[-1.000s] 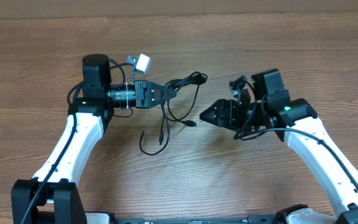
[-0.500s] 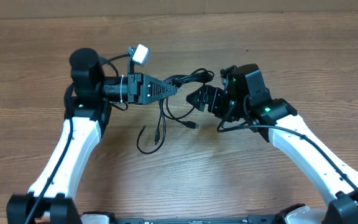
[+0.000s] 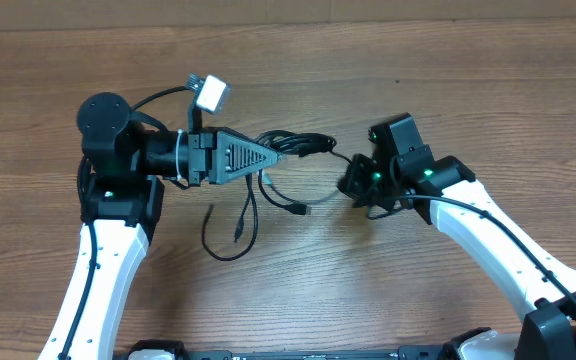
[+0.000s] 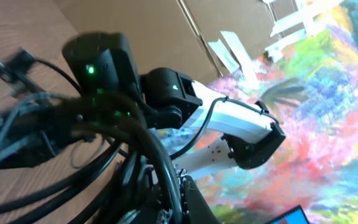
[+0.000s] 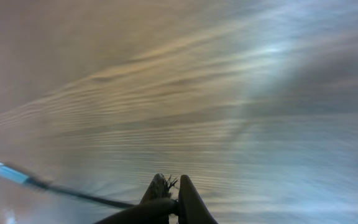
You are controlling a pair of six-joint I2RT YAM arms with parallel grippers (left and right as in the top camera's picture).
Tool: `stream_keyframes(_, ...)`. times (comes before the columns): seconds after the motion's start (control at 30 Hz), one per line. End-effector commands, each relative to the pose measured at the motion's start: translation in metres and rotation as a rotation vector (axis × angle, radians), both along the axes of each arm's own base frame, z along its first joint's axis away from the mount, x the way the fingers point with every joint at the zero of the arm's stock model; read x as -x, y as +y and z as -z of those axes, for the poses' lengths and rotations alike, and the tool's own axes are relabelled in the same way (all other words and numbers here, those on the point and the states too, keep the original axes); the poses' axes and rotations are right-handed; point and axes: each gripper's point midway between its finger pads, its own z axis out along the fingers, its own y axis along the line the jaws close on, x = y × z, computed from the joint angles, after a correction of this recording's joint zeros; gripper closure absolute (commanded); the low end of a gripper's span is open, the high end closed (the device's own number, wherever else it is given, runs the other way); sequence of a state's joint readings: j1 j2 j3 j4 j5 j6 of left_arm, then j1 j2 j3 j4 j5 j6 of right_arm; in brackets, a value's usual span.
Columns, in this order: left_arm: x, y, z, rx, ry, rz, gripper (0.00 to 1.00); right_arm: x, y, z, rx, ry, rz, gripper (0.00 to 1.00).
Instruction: Untangle cables
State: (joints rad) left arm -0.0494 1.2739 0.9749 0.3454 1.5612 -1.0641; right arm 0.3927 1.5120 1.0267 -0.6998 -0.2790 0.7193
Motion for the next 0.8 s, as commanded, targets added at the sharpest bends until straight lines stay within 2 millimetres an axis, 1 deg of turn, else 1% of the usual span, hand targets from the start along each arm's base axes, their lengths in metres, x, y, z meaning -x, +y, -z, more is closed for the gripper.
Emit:
stream_keyframes(0.0,0.005,0.008,-0.010,0.001,-0.067,-0.009,0.96,-0.003,-0.040,0.011,0.151,0.003,0.033,0.96)
stream_keyframes(0.07,0.005,0.007,-0.010,0.002,-0.099,-0.008,0.96,0.004,-0.047,0.014,0.166,0.029,-0.003,0.96)
stream_keyframes(0.1,0.005,0.006,-0.010,0.003,-0.113,-0.005,0.96,0.008,-0.045,0.014,0.152,0.032,-0.048,0.94)
stream_keyframes(0.23,0.010,0.000,-0.009,0.007,-0.156,0.019,0.96,0.014,-0.024,0.002,0.034,-0.008,-0.203,0.57)
stream_keyframes(0.27,0.011,-0.002,-0.008,0.007,-0.157,0.028,0.96,0.014,-0.020,-0.002,0.013,-0.019,-0.216,0.44)
stream_keyframes(0.3,0.012,-0.004,-0.007,0.008,-0.154,0.036,0.96,0.014,-0.018,-0.006,-0.002,-0.028,-0.220,0.38)
stream_keyframes(0.33,0.014,-0.005,-0.007,0.008,-0.152,0.042,0.96,0.014,-0.017,-0.009,-0.011,-0.036,-0.223,0.35)
stream_keyframes(0.47,0.016,-0.009,-0.006,0.009,-0.151,0.056,0.96,0.017,-0.013,-0.024,-0.051,-0.067,-0.228,0.34)
stream_keyframes(0.57,0.016,-0.009,-0.006,0.009,-0.149,0.056,0.96,0.022,-0.008,-0.045,-0.111,-0.099,-0.222,0.34)
stream_keyframes(0.67,0.016,-0.009,-0.006,0.009,-0.148,0.056,0.96,0.025,-0.005,-0.075,-0.201,-0.147,-0.180,0.34)
stream_keyframes(0.77,0.016,-0.009,-0.006,0.009,-0.149,0.056,0.96,0.024,0.001,-0.113,-0.314,-0.224,-0.144,0.34)
